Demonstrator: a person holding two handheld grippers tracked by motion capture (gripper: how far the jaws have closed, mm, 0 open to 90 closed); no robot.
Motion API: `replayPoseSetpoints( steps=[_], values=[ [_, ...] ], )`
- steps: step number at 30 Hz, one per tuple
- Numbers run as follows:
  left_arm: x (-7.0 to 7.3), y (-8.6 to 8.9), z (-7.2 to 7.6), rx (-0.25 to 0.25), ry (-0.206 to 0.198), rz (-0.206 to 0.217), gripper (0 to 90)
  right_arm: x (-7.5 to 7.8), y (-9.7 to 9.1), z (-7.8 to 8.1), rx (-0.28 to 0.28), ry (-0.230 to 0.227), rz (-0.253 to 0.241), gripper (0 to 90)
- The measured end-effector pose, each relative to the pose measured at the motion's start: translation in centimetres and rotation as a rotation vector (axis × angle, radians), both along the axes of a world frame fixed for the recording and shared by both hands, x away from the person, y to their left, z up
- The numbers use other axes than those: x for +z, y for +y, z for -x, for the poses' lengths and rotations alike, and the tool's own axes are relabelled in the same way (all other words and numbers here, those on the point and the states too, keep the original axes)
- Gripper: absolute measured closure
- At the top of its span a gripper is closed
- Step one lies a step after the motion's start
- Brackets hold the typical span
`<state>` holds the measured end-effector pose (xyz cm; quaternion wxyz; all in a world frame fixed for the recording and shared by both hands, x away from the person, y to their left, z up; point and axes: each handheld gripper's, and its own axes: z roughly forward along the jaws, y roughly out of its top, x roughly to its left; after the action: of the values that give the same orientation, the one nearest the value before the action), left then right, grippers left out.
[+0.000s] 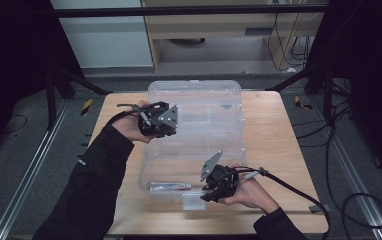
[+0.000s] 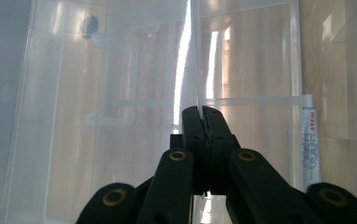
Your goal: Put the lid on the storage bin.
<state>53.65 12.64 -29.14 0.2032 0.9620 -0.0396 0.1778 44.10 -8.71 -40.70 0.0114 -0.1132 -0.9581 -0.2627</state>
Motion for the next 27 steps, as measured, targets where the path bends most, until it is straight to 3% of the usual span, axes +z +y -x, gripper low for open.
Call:
replayPoseSetpoints(
  steps=[8, 27],
  values=[
    [0.1, -0.2, 1.7, -0.008, -0.005, -0.026, 89.4, 0.0, 0.0, 0.1, -0.002, -0.003, 0.001, 70.2],
    [-0.6, 0.3, 4.6, -0.011, 0.015, 0.001, 89.4, -0.1, -0.1, 0.4, -0.002, -0.03, -0.012, 70.2]
  ],
)
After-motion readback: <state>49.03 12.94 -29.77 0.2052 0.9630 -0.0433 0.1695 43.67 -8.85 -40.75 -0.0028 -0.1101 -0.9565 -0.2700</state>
